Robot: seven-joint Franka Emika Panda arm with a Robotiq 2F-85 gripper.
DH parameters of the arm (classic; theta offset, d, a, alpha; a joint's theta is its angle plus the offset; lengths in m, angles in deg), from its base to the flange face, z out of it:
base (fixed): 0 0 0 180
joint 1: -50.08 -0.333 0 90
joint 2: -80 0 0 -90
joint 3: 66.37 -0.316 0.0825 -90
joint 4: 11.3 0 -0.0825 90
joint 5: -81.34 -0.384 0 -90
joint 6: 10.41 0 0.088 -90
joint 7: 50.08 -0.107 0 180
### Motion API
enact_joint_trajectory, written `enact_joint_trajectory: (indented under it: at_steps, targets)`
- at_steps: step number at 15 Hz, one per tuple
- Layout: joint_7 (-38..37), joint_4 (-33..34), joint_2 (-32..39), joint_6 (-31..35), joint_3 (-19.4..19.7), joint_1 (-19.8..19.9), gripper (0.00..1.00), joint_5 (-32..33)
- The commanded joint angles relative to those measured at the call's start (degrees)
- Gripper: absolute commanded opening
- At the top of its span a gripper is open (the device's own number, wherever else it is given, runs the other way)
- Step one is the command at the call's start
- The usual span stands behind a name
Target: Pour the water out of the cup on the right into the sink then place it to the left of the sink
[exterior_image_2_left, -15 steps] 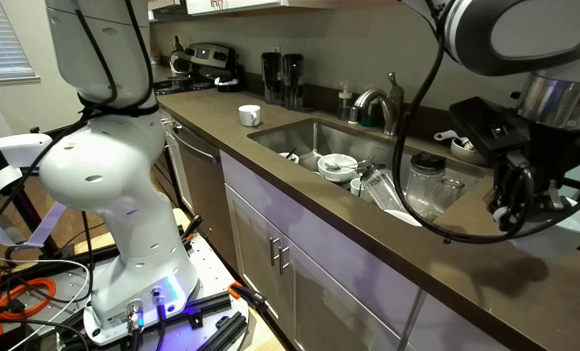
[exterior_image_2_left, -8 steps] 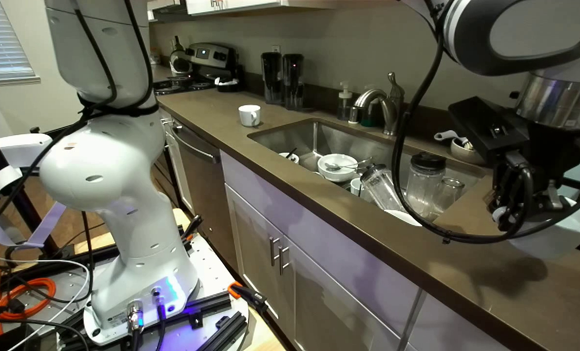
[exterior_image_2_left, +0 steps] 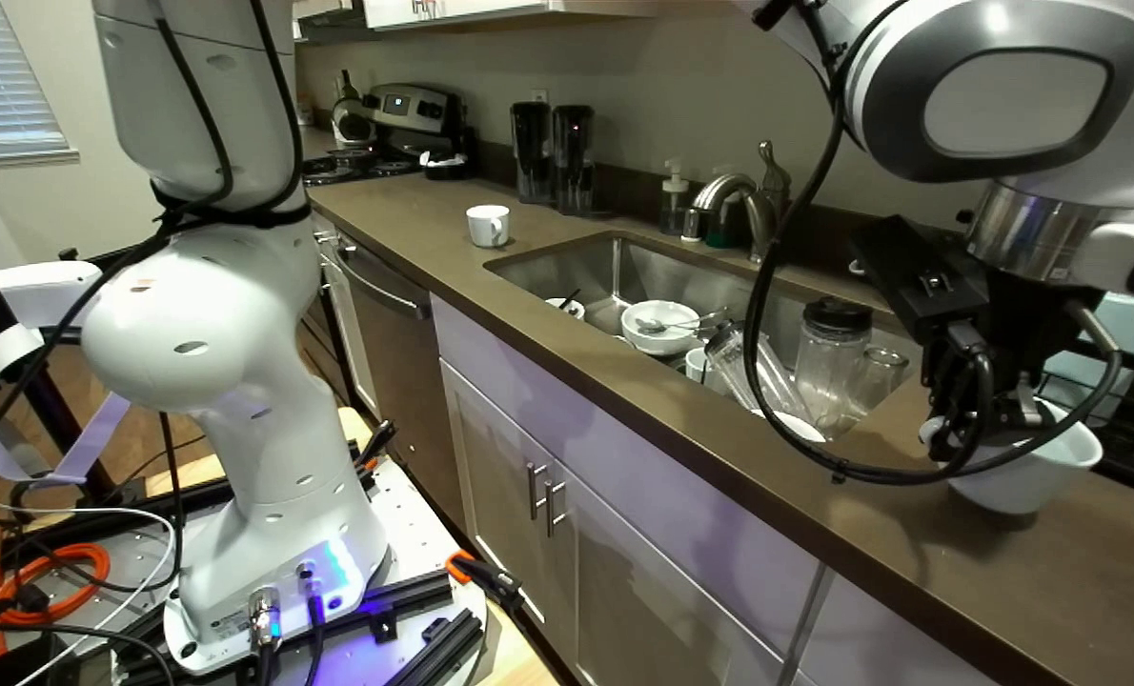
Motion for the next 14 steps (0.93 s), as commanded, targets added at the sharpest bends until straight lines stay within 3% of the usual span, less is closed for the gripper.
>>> enact_joint_trajectory:
  at_steps: [1, 14]
  targets:
    - [3.76, -3.14, -3.12, 0.40, 0.39, -1.66, 0.05, 1.26]
    - [22.09, -13.32, -12.55, 0.08, -1.14, -7.05, 0.05, 2.00]
